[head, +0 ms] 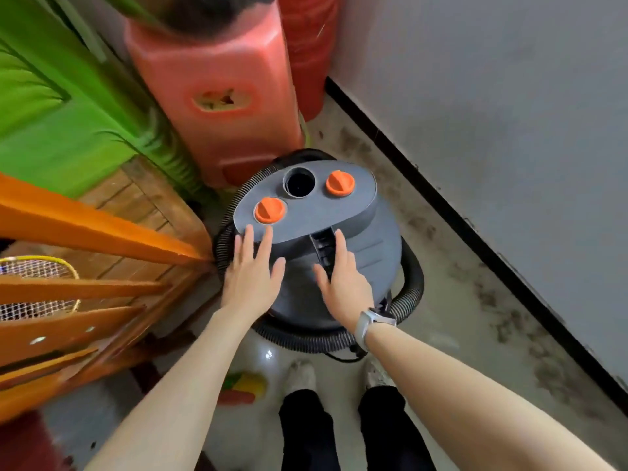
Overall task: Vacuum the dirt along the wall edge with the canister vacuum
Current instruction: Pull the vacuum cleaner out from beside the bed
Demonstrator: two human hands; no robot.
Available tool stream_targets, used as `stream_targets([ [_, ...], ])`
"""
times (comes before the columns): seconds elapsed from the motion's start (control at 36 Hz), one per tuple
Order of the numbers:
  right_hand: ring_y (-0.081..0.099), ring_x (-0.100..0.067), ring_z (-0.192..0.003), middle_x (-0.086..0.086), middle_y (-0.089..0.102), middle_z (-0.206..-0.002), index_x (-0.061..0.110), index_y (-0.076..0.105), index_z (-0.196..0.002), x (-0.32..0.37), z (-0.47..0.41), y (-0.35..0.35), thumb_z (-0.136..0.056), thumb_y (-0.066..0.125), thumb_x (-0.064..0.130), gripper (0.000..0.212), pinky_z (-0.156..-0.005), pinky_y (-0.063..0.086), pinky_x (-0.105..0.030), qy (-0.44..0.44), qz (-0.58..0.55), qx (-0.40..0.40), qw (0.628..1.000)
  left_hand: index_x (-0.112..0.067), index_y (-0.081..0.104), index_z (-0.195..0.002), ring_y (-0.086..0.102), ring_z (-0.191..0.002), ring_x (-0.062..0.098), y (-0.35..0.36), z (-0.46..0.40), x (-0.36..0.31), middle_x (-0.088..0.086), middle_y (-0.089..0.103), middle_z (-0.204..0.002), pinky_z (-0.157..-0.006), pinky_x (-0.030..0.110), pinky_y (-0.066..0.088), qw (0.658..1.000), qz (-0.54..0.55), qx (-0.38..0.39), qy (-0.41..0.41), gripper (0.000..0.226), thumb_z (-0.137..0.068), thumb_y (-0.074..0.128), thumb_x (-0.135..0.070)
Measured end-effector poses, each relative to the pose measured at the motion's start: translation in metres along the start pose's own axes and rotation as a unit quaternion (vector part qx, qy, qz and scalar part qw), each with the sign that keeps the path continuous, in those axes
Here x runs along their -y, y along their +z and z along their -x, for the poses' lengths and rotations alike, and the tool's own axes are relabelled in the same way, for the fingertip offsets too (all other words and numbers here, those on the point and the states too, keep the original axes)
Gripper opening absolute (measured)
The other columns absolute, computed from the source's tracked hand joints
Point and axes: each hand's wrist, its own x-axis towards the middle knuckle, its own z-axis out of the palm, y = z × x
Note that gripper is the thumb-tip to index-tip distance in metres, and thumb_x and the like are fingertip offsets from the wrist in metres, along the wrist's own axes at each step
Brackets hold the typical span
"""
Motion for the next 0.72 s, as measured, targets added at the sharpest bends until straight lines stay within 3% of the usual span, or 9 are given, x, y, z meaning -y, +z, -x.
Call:
stream_targets([
  [0.08,0.062,-0.038,-0.09,-0.008,0.048,-0.128,0.023,0.002,-0.155,-0.003,-0.005,0.009,-0.101,0.041,0.042,0.07,-0.075,0.049,-0.044,0.003,0.046,-0.038,0.998,-0.027,0.006,-0.156,-0.009,-0.149,0.035,0.006,-0.009,0.009,0.006,-0.011,-0.163,-0.117,0.052,0.015,0.999,-0.035,-0.009,0.039,0.063,-0.101,0.035,-0.042],
  [0.25,0.063,-0.036,-0.089,-0.008,0.052,-0.123,0.025,0.005,-0.154,-0.008,-0.008,0.011,-0.1,0.043,0.042,0.069,-0.075,0.05,-0.044,-0.009,0.03,-0.048,0.998,-0.018,0.011,-0.155,-0.003,-0.147,0.044,0.015,-0.008,0.013,0.016,-0.003,-0.162,-0.118,0.05,0.013,0.994,-0.063,-0.044,0.075,0.069,-0.099,0.044,-0.039],
  [0.47,0.061,-0.039,-0.097,-0.008,0.054,-0.123,0.026,0.01,-0.152,-0.009,0.003,0.002,-0.1,0.043,0.04,0.064,-0.082,0.049,-0.048,0.008,-0.004,-0.029,1.0,-0.014,0.013,-0.155,-0.004,-0.146,0.046,0.019,-0.006,0.006,0.019,-0.004,-0.161,-0.118,0.052,0.012,0.995,-0.048,-0.042,0.074,0.07,-0.099,0.048,-0.037],
  [0.72,0.062,-0.034,-0.089,-0.008,0.055,-0.112,0.025,0.004,-0.154,-0.044,0.037,-0.002,-0.101,0.041,0.04,0.066,-0.077,0.051,-0.046,-0.006,0.017,-0.02,1.0,-0.016,0.01,-0.155,-0.009,-0.147,0.042,0.041,0.03,-0.014,0.015,-0.008,-0.162,-0.118,0.05,0.013,0.997,-0.039,-0.025,0.057,0.067,-0.101,0.042,-0.039],
])
